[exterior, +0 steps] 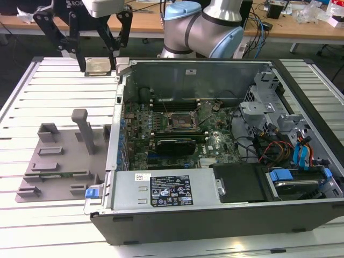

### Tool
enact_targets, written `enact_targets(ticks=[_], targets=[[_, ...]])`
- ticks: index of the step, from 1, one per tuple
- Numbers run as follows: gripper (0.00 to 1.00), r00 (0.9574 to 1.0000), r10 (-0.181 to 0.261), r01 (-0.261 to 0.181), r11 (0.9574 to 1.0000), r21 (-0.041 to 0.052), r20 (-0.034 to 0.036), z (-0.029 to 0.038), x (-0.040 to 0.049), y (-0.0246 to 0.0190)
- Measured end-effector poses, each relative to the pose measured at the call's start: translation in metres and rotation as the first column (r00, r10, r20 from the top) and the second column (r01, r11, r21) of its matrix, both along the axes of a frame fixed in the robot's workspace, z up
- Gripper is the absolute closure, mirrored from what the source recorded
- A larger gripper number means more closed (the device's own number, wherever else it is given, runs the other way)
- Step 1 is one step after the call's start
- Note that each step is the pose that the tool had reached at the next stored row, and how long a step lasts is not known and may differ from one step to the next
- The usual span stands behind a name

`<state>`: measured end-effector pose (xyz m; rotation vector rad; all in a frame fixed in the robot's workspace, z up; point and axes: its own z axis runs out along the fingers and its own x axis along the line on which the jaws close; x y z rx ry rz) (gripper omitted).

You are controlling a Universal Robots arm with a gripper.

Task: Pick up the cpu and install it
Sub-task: 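Pick up the cpu and move it towards the insertion slot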

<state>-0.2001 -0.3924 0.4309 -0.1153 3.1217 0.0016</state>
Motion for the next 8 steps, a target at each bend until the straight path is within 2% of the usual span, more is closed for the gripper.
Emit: enact_targets(ticks=[4,8], targets=[[0.45,1.0000,0.000,0.000,1.0000,0.0000,-0.0004,0.0000,0.0119,0.0000],[0.45,1.0000,0.000,0.000,1.0000,0.0000,-0.0005,0.0000,0.0193,0.0000]])
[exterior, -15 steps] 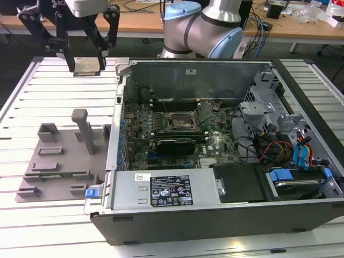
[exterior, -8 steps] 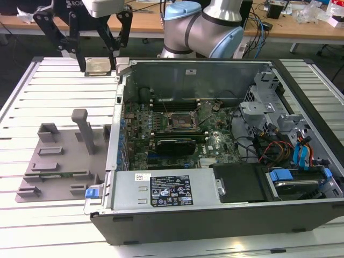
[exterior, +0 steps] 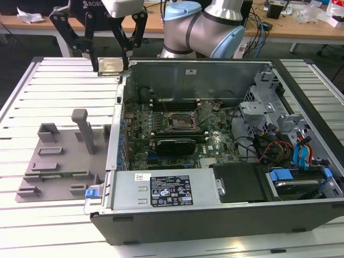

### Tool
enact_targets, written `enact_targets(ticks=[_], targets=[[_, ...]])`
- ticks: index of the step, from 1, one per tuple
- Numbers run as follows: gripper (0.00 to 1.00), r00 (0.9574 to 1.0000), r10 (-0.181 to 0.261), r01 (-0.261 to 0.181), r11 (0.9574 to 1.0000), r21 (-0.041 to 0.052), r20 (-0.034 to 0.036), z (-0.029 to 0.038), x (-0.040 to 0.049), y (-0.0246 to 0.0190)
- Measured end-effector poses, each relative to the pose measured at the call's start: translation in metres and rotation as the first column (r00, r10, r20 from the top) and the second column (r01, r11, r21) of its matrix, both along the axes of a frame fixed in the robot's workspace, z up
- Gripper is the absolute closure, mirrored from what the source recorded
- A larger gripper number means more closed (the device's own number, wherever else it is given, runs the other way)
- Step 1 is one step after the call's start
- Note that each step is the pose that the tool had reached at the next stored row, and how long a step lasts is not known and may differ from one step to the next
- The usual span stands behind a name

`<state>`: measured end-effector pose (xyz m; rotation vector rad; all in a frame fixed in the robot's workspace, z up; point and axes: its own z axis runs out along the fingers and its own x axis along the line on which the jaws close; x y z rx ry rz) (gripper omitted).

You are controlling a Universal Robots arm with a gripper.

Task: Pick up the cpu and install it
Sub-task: 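Pick up the cpu and move it towards the insertion slot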

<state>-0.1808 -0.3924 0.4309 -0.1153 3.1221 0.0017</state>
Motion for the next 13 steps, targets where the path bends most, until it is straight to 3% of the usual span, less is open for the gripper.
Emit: enact_targets(ticks=[9,13], targets=[[0.45,1.0000,0.000,0.000,1.0000,0.0000,-0.0002,0.0000,0.0110,0.0000],[0.45,1.0000,0.000,0.000,1.0000,0.0000,-0.0010,0.0000,0.0243,0.0000]])
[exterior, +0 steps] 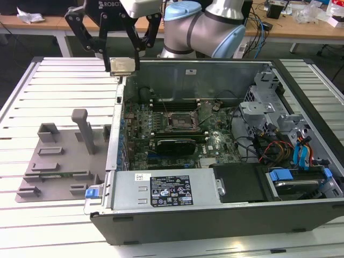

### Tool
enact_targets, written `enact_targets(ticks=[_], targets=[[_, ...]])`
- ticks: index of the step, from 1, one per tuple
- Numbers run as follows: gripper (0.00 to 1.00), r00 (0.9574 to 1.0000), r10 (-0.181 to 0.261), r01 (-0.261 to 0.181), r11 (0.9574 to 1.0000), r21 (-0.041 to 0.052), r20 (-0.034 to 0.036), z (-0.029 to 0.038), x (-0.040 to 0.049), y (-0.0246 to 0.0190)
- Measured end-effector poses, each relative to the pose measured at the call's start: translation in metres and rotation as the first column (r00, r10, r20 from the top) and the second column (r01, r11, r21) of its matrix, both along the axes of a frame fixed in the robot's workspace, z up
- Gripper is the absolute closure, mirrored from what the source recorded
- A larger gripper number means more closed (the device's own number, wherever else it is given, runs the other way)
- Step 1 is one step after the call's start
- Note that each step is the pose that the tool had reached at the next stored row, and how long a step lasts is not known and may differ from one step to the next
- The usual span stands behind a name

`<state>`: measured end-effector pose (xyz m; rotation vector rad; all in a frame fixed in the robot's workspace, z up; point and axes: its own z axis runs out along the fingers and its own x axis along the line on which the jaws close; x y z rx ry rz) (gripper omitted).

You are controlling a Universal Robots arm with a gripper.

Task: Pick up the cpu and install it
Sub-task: 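Pick up the cpu and move it towards the insertion slot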

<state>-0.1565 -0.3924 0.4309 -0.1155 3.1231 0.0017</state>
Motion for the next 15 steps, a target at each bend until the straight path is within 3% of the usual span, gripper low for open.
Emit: enact_targets(ticks=[5,6,7,15], targets=[[0.45,1.0000,0.000,0.000,1.0000,0.0000,-0.0003,0.0000,0.0140,0.0000],[0.45,1.0000,0.000,0.000,1.0000,0.0000,-0.0006,0.0000,0.0223,0.0000],[0.45,1.0000,0.000,0.000,1.0000,-0.0001,-0.0011,0.0000,0.0382,0.0000],[0.45,1.0000,0.000,0.000,1.0000,-0.0001,-0.0012,0.0000,0.0535,0.0000]])
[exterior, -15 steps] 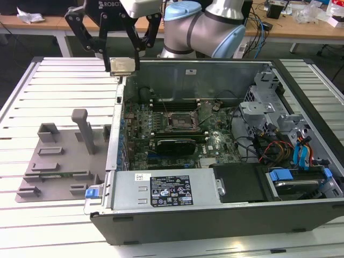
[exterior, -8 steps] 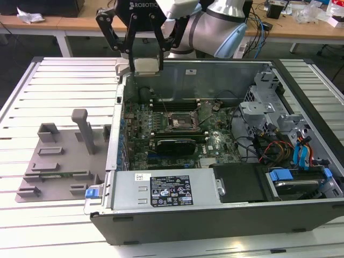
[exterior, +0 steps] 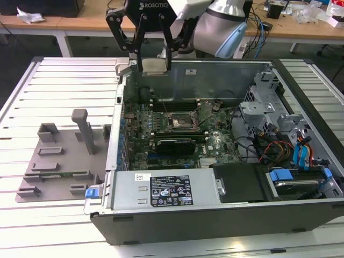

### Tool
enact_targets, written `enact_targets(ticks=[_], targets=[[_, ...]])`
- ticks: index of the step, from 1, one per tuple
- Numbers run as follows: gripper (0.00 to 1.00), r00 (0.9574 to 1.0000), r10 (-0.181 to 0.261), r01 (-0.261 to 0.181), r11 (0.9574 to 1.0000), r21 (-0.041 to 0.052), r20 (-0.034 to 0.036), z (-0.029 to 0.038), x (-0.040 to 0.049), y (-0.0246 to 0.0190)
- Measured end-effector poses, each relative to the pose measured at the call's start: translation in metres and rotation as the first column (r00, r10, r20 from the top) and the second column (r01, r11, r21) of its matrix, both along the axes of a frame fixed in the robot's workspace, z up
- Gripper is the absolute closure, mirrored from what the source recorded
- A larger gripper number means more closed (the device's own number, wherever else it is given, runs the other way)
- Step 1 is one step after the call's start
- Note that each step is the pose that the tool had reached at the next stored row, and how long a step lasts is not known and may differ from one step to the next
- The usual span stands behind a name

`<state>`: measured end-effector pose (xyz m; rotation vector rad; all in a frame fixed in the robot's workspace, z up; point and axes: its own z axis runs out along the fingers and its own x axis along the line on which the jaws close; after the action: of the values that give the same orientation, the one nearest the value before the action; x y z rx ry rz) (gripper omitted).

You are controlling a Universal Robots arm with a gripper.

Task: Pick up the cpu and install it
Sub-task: 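Pick up the cpu and move it towards the insertion slot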

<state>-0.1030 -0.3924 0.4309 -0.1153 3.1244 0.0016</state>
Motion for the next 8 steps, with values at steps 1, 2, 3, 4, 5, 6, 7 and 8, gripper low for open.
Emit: enact_targets(ticks=[1,2,3,4,5,6,7,8], targets=[[0.45,1.0000,0.000,0.000,1.0000,-0.0001,-0.0001,0.0000,0.0033,0.0000],[0.45,1.0000,0.000,0.000,1.0000,-0.0002,-0.0002,0.0000,0.0059,0.0000],[0.45,1.0000,0.000,0.000,1.0000,-0.0003,-0.0002,0.0000,0.0085,0.0000],[0.45,1.0000,0.000,0.000,1.0000,-0.0004,-0.0003,0.0000,0.0123,0.0000],[0.45,1.0000,0.000,0.000,1.0000,-0.0005,-0.0002,-0.0001,0.0145,0.0000],[0.45,1.0000,0.000,0.000,1.0000,-0.0006,-0.0003,-0.0001,0.0173,0.0000],[0.45,1.0000,0.000,0.000,1.0000,-0.0010,-0.0004,-0.0002,0.0204,0.0000],[0.45,1.0000,0.000,0.000,1.0000,-0.0014,-0.0005,-0.0010,0.0231,0.0002]])
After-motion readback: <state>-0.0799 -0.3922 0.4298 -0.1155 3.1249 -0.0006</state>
